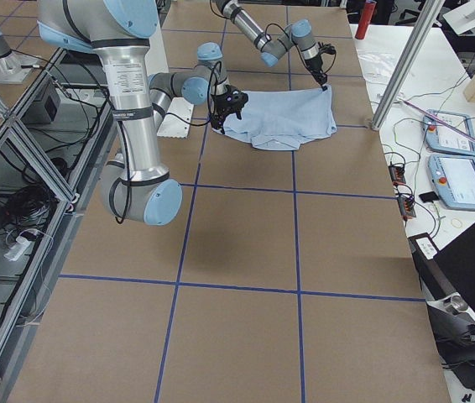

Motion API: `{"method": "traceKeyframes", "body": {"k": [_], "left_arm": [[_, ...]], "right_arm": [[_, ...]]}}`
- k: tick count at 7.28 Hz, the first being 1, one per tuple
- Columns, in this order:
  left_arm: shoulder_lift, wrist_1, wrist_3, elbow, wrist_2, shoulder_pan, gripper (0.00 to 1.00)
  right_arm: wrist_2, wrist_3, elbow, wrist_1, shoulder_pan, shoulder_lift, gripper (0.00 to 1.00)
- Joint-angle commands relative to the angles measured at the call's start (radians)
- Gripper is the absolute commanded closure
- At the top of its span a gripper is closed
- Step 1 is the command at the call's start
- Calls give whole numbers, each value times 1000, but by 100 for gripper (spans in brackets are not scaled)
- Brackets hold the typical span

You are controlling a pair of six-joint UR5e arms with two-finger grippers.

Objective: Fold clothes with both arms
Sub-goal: 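Release and raise the left gripper while the right gripper moves to the near edge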

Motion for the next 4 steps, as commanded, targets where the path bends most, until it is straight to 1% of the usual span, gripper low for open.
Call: {"method": "traceKeyframes", "body": {"k": [1,2,3,4], "left_arm": [[4,-22,68,20,-1,-23,58],[33,-25,87,1,-9,-41,57],[113,-24,90,-101,-13,-47,57],[169,-12,94,-194,-54,-54,57]], "right_arm": [[-1,0,-26,0,-1,38,0],[-1,8,-94,0,-2,109,0],[1,17,-151,0,-8,175,0],[-2,61,-165,2,-48,187,0]]}}
